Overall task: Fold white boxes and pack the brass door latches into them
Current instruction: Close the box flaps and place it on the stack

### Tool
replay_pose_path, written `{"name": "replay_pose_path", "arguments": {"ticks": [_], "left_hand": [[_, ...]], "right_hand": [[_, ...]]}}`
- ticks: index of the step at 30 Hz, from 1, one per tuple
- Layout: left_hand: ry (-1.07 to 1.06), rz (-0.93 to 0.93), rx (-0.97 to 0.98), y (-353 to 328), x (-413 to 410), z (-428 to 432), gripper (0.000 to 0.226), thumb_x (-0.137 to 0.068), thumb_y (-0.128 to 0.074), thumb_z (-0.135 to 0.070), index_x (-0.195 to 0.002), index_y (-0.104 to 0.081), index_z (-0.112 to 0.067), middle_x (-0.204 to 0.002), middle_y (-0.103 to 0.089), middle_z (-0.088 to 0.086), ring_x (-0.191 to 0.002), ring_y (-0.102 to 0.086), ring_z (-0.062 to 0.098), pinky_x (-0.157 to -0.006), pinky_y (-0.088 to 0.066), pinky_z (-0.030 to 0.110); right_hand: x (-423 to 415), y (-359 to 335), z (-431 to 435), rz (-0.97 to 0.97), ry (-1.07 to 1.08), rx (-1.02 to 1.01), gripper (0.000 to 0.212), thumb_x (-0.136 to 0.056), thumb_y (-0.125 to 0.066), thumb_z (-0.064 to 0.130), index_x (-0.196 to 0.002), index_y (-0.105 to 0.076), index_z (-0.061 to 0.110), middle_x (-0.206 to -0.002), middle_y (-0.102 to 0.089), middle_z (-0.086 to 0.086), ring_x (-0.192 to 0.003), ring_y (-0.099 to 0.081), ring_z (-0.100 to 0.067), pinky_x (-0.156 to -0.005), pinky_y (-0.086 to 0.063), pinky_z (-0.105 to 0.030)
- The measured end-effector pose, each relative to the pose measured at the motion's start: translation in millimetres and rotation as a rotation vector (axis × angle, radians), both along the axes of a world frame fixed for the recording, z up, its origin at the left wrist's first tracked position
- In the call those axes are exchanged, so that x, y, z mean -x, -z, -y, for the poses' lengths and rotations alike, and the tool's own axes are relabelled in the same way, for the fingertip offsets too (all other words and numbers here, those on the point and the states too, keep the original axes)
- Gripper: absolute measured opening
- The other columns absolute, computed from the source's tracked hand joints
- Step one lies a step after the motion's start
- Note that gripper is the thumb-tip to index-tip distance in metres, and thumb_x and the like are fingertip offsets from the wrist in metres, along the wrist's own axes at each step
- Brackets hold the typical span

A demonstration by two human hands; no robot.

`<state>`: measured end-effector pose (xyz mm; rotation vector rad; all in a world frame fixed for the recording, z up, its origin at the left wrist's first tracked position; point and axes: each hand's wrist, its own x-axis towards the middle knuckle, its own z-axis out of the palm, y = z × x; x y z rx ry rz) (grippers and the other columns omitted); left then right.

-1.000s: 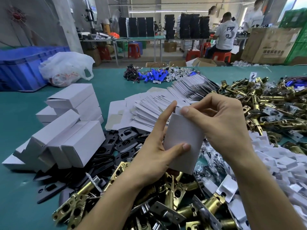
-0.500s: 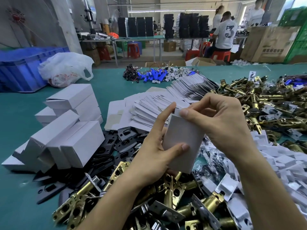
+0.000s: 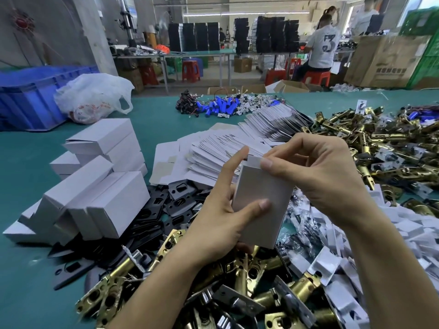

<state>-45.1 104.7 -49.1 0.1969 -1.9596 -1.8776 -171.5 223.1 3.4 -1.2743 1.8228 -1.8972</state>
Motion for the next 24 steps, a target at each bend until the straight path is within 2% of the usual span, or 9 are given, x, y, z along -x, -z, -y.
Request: {"name": "replay_pose_path", "arguments": {"ticks": [2,4,8,10,11,15,19,21,24], "left_hand": [[0.001,0.002,-0.020,-0.9,-0.6,0.0,0.072,-0.090,-0.073,-0.026,-0.130,-0.036,-0.075,-0.104,-0.074,0.005,-0.084,-0.077,0.026,-0.049,-0.057,0.029],[0.004,0.002,-0.019,-0.8,-0.7,0.6,0.072,-0.088,-0.074,-0.029,-0.131,-0.038,-0.073,-0.107,-0.075,0.005,-0.090,-0.076,0.025,-0.056,-0.059,0.031],[-0.005,0.031,-0.043,0.4,-0.1,1.8,0.063,-0.084,-0.078,-0.027,-0.127,-0.048,-0.063,-0.110,-0.071,0.010,-0.090,-0.076,0.029,-0.054,-0.060,0.041],[-0.021,0.040,-0.053,0.5,0.4,1.5,0.055,-0.081,-0.079,-0.032,-0.124,-0.053,-0.054,-0.107,-0.071,0.014,-0.086,-0.076,0.031,-0.052,-0.060,0.048],[-0.036,0.040,-0.052,0.1,0.8,1.3,0.052,-0.078,-0.081,-0.037,-0.122,-0.055,-0.051,-0.105,-0.072,0.014,-0.083,-0.076,0.030,-0.051,-0.060,0.047],[-0.114,0.048,-0.019,-1.5,1.8,2.4,0.051,-0.066,-0.075,-0.061,-0.113,-0.061,-0.048,-0.100,-0.076,0.005,-0.082,-0.076,0.019,-0.057,-0.055,0.028],[-0.135,0.027,-0.029,-1.8,1.6,2.8,0.037,-0.071,-0.072,-0.060,-0.106,-0.064,-0.048,-0.098,-0.075,-0.001,-0.079,-0.074,0.018,-0.046,-0.051,0.023],[-0.145,0.025,-0.020,-1.0,1.2,2.7,0.040,-0.070,-0.075,-0.058,-0.106,-0.064,-0.049,-0.098,-0.074,-0.003,-0.079,-0.074,0.016,-0.042,-0.049,0.021],[-0.157,0.021,0.038,0.9,1.5,4.1,0.057,-0.062,-0.080,-0.057,-0.116,-0.061,-0.048,-0.106,-0.072,-0.011,-0.090,-0.073,0.012,-0.053,-0.054,0.022]], "right_hand": [[1.1,0.6,-0.1,-0.023,0.007,-0.019,0.011,-0.076,-0.080,0.010,-0.074,-0.070,0.009,-0.079,-0.074,-0.012,-0.072,-0.070,-0.017,-0.065,-0.057,-0.043],[1.5,0.8,-0.4,-0.010,0.002,-0.026,0.010,-0.077,-0.080,0.008,-0.074,-0.070,0.009,-0.078,-0.074,-0.012,-0.072,-0.071,-0.018,-0.064,-0.056,-0.042],[1.8,-4.1,-5.7,0.075,-0.087,-0.019,0.015,-0.068,-0.076,0.021,-0.076,-0.074,0.008,-0.082,-0.074,-0.017,-0.073,-0.069,-0.018,-0.062,-0.054,-0.024],[4.4,-6.5,-10.5,0.173,-0.149,-0.033,0.021,-0.071,-0.069,0.022,-0.084,-0.077,0.008,-0.087,-0.075,-0.015,-0.075,-0.067,-0.016,-0.061,-0.054,-0.021],[6.4,-7.3,-13.3,0.222,-0.171,-0.044,0.023,-0.072,-0.065,0.021,-0.086,-0.078,0.008,-0.089,-0.075,-0.013,-0.077,-0.067,-0.015,-0.061,-0.054,-0.021],[10.8,-8.4,-19.4,0.306,-0.215,-0.052,0.025,-0.074,-0.063,0.017,-0.092,-0.078,0.008,-0.092,-0.076,-0.010,-0.082,-0.068,-0.015,-0.063,-0.057,-0.023],[8.7,-7.3,-15.4,0.313,-0.188,-0.035,0.024,-0.071,-0.067,0.017,-0.091,-0.078,0.010,-0.090,-0.077,-0.008,-0.081,-0.069,-0.015,-0.066,-0.059,-0.023],[7.6,-6.4,-12.0,0.282,-0.125,-0.025,0.021,-0.069,-0.070,0.016,-0.087,-0.079,0.011,-0.090,-0.077,-0.011,-0.081,-0.069,-0.017,-0.067,-0.060,-0.025],[5.0,-3.9,-6.0,0.243,-0.020,0.012,0.015,-0.070,-0.073,0.015,-0.084,-0.078,0.013,-0.086,-0.077,-0.011,-0.078,-0.070,-0.020,-0.066,-0.060,-0.026]]}}
